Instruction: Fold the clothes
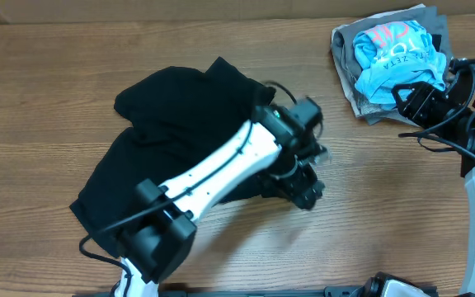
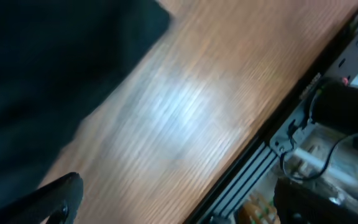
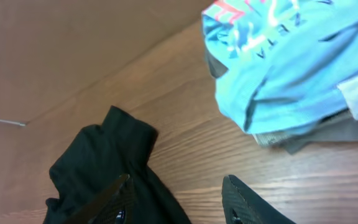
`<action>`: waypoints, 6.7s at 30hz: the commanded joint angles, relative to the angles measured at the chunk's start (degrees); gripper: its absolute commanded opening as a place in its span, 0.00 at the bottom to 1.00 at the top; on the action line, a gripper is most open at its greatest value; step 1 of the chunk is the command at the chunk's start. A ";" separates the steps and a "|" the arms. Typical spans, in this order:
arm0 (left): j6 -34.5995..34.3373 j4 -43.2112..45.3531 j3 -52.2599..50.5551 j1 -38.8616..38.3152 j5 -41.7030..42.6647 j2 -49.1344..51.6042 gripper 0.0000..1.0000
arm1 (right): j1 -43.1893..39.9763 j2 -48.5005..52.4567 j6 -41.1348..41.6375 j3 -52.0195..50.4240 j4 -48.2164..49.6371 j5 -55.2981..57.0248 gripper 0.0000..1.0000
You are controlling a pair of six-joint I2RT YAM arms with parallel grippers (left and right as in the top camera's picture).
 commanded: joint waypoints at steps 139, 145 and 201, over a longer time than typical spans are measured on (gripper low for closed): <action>-4.46 45.31 15.93 37.35 -32.00 18.60 1.00 | 18.25 34.53 3.93 15.04 -1.40 24.11 0.73; -4.50 25.07 15.93 37.62 -31.89 4.52 1.00 | 18.25 28.30 3.87 16.63 -3.91 20.11 0.77; -10.21 15.76 -30.73 55.43 -25.90 -24.46 1.00 | 28.89 -3.08 6.95 -5.68 -14.38 11.37 0.83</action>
